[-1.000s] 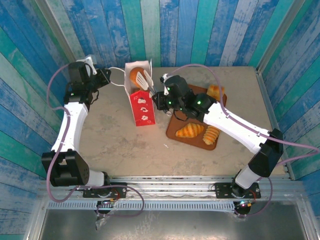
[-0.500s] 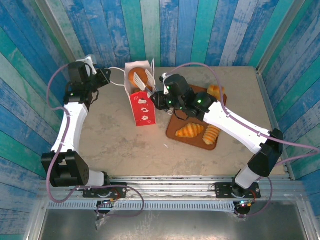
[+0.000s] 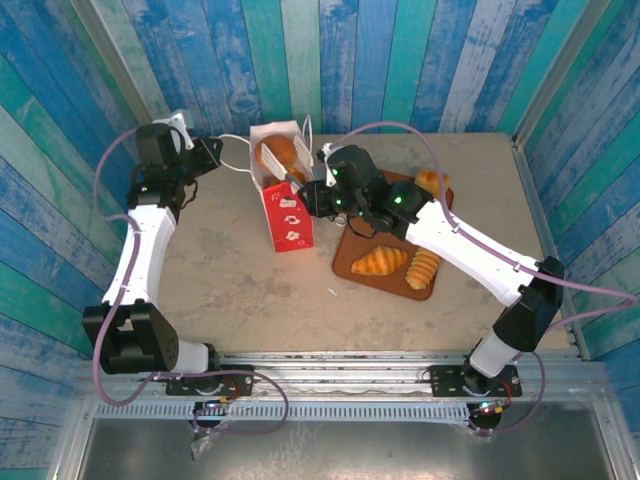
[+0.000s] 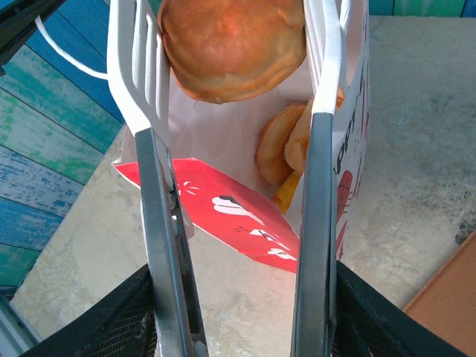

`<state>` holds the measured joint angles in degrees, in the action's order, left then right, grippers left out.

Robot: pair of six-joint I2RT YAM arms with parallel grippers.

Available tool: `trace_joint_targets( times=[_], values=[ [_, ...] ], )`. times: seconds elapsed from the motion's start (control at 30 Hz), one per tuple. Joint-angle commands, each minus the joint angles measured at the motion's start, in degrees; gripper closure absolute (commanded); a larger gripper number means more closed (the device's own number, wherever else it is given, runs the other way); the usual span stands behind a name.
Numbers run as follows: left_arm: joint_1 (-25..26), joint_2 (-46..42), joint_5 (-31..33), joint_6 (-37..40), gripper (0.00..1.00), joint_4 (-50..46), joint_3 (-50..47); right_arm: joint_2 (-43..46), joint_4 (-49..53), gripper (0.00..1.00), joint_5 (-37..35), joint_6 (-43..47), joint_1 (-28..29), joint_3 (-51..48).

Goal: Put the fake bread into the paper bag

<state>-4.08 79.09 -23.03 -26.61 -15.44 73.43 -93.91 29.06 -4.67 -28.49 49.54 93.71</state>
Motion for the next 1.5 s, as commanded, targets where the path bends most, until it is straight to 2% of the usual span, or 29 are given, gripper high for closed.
trace_joint_targets(
  times=[0.0, 0.47, 0.63, 0.77, 0.9, 1.0, 1.17, 1.33, 1.47],
  values=[
    [-0.23, -3.92, -0.45, 0.90, 0.90, 0.50, -0.61, -0.22, -0.69, 0.41, -1.57, 0.72, 0.18, 1.93],
    [-0.29, -4.10, -1.23, 0.40, 0.90, 1.15, -1.51, 0.50, -0.85, 0.40, -0.84, 1.20, 0.17, 4.07],
    [-0.21, -4.44, -1.60, 0.07, 0.84, 1.60, -1.65, 1.89, -1.11, 0.40, 3.39, 2.03, 0.06, 6.83],
    [-0.23, -4.64, -1.61, 0.98, 0.71, 0.44, -0.33, 5.00, -1.21, 0.40, 6.74, 2.46, 0.12, 7.55],
    [-0.23, -5.97, -0.64, 1.47, 0.38, 0.15, -0.22, 9.82, -0.49, 0.40, 5.54, 2.52, 0.06, 6.45],
    [-0.19, -6.80, 0.49, 1.82, 0.28, -0.06, -0.48, 13.03, 3.18, 0.40, 1.02, 2.26, -0.10, 6.81],
    [-0.22, -11.24, 1.87, 3.03, 0.18, -0.64, -1.77, 17.24, 10.32, 0.39, -5.56, 2.48, -1.99, 5.84],
    [-0.25, -17.23, 5.85, 5.49, 0.06, -1.52, -6.18, 21.22, 19.48, 0.40, -8.21, -0.55, -4.29, 2.63],
    [-0.23, -22.83, 9.43, 6.83, 0.04, -1.56, -11.67, 24.35, 27.40, 0.40, -9.08, -4.99, -4.45, -1.83]
  ],
)
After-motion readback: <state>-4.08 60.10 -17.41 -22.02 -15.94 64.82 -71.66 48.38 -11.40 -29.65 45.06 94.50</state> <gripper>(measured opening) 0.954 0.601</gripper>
